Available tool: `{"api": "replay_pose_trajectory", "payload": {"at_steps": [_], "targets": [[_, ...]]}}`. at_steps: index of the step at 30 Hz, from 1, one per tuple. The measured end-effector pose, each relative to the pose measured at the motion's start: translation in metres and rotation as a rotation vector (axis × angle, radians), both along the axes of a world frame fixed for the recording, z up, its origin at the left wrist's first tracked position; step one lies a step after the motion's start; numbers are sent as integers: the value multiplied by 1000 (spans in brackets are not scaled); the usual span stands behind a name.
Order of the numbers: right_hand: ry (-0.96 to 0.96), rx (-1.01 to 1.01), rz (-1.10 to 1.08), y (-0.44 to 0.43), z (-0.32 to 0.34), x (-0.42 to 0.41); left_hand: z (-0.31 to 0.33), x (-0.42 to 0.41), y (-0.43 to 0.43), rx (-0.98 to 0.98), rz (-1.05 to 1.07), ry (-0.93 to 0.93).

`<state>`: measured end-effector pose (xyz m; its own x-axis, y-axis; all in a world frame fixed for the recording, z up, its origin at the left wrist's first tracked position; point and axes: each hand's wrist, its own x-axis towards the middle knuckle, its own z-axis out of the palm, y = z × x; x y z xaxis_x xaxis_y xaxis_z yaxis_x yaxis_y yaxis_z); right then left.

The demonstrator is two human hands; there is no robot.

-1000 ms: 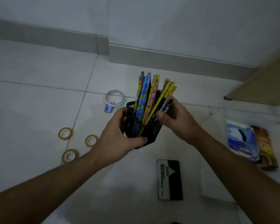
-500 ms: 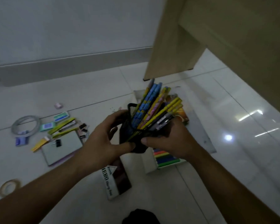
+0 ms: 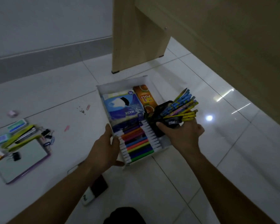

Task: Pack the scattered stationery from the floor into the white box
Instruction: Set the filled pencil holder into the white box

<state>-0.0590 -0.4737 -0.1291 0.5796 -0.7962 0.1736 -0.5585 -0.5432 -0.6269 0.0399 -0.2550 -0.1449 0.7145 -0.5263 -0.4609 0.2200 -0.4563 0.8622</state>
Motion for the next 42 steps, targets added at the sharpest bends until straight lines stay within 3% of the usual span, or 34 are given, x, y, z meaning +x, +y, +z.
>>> {"api": "replay_pose_trajectory", "payload": {"at_steps": [2,9,13,18,25,32,38,42], "targets": [[100,-70,-24,0,-8,3,0,0,-1,6,1,-65],[202,-165,-10,-5,-15,23,3,-3,1,-49,49,-3],[195,12,73,-12,-15,19,5,-6,2,-61,58,24],[168,-49,60,-8,-17,13,5,-6,3,-62,17,30],[344,161,99,-15,-18,17,2,-5,4,-72,-30,10],[48,331,52,-6,-15,-13,-5,-3,6,-92,-11,18],[31,355,-31,6,-44,-24,-6,-3,3,-58,64,-19],[67,301,32,-2,-43,-4,4,-12,5,-79,162,21]]}}
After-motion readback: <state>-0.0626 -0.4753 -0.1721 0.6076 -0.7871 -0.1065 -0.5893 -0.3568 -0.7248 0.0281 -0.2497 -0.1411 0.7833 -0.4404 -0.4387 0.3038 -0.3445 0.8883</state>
